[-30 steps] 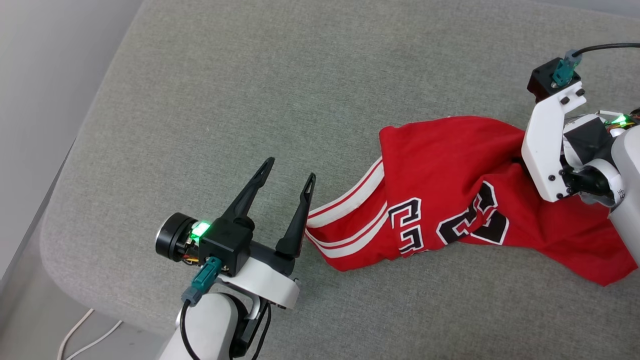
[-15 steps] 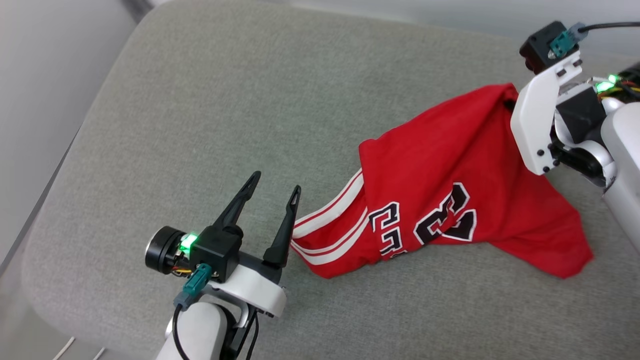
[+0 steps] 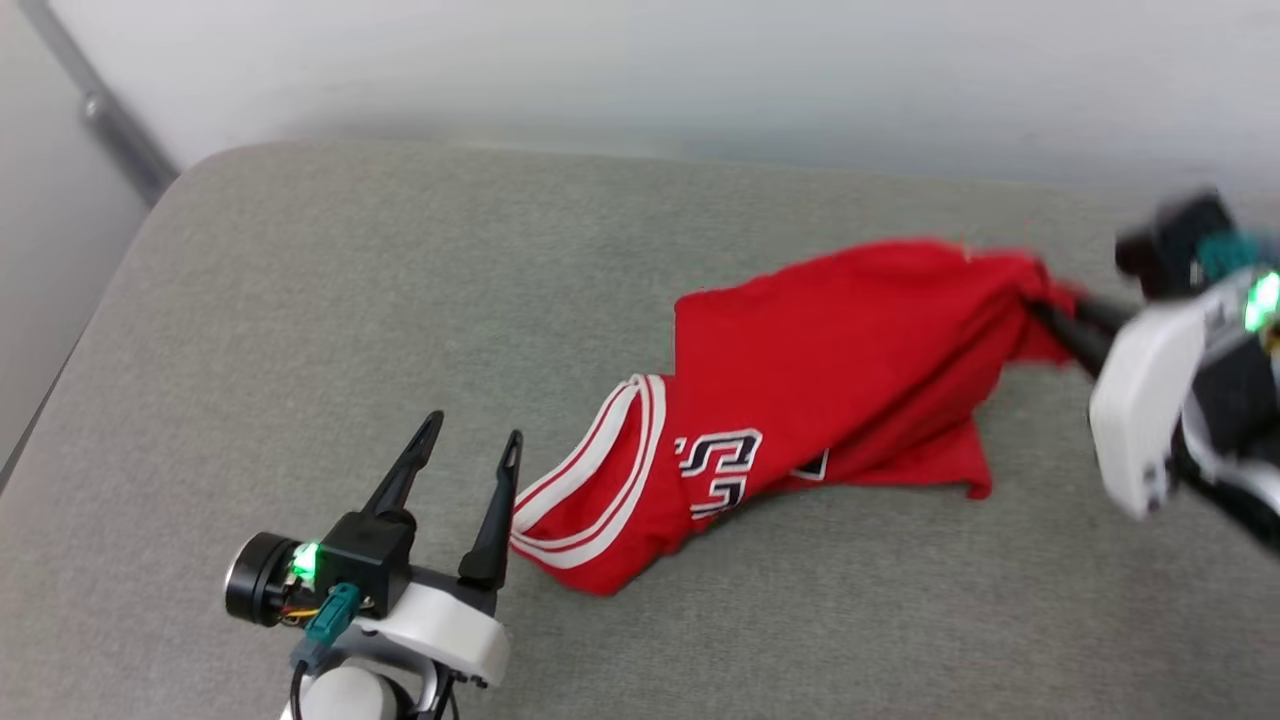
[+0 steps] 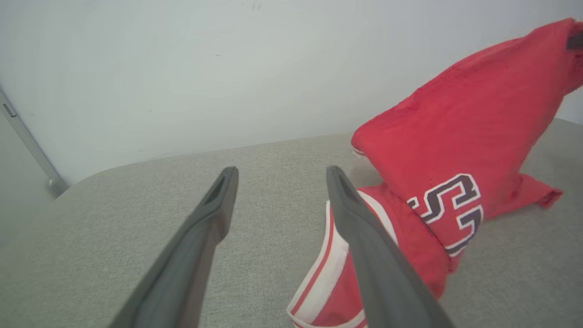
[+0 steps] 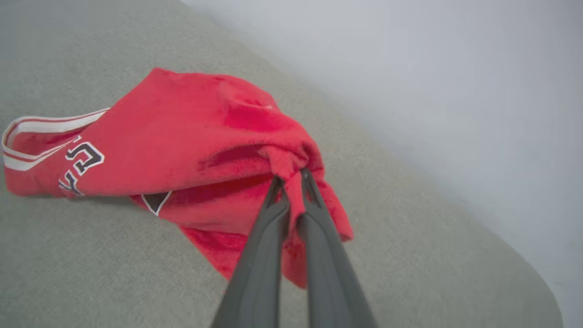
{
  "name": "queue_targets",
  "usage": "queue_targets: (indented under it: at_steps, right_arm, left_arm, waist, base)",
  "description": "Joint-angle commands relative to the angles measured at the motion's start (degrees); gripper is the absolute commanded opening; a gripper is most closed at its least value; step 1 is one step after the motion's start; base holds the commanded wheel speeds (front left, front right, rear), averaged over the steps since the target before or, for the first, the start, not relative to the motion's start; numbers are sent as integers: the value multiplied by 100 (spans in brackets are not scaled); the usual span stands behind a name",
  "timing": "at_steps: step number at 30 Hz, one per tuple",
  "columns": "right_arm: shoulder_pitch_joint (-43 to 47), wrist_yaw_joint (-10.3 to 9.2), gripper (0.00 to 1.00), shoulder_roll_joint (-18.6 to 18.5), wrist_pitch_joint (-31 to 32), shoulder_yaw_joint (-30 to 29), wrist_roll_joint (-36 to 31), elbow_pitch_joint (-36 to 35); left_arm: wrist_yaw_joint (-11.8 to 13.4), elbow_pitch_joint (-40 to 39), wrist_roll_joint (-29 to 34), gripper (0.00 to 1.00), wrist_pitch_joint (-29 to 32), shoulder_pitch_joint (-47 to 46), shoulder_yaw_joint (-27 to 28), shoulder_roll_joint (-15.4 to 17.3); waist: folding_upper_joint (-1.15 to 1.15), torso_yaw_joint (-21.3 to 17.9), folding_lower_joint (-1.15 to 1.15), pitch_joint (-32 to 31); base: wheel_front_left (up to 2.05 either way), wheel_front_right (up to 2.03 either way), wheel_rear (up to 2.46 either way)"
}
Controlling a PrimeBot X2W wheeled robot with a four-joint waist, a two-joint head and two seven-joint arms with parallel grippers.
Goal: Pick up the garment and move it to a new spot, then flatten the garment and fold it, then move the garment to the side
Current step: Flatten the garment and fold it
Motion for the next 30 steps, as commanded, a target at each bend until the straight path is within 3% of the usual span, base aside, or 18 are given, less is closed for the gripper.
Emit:
queue_targets:
  at_steps: [1,4,6,10,15,20,21,22,26,30]
  right_arm:
    - [594,-4,0,-55,47,-194,53,-279]
    - [1826,-5,0,-232,160,-666,-149,-921]
    - [2676,-4,0,-162,203,-1002,-223,-1210]
    - [3960,-5,0,-275,190,-1335,-602,-1433]
    - [4468,-4,0,-360,-105,-1509,-1058,-879]
    - [4203,-5,0,-64,-364,-1539,-1196,-134]
    - [4114,-5,45,-14,-462,-1531,-1249,-42]
    - [4051,-5,100,63,-502,-1538,-1247,65]
    - [3791,-4,100,292,-643,-1694,-929,46]
    - [3659,-4,100,338,-438,-1973,-521,-509]
  left_arm:
    - [32,-6,-10,100,-14,100,54,43]
    - [44,-25,-38,100,-14,195,149,76]
    - [60,-39,-36,100,-14,238,190,103]
    - [40,-32,-44,100,-14,205,226,126]
    - [-7,57,-24,100,-14,62,178,117]
    - [-28,146,-37,100,-14,-13,147,73]
    - [-33,158,-27,100,-14,-23,131,63]
    - [-40,174,-23,100,-14,-38,123,55]
    - [-60,214,-60,100,-14,-43,127,31]
    - [-33,213,-67,100,-14,67,154,18]
  waist:
    - [0,-272,0,-200]
    - [0,-482,0,-234]
    - [0,-599,0,-233]
    - [0,-762,0,-175]
    - [0,-851,0,-109]
    - [0,-882,0,-85]
    - [0,-875,0,-85]
    - [0,-865,0,-88]
    - [0,-842,0,-135]
    - [0,-837,0,-216]
  base:
    - [0,0,0]
    - [0,0,0]
    - [0,0,0]
    - [0,0,0]
    - [0,0,0]
    - [0,0,0]
    - [0,0,0]
    - [0,0,0]
    - [0,0,0]
    - [0,0,0]
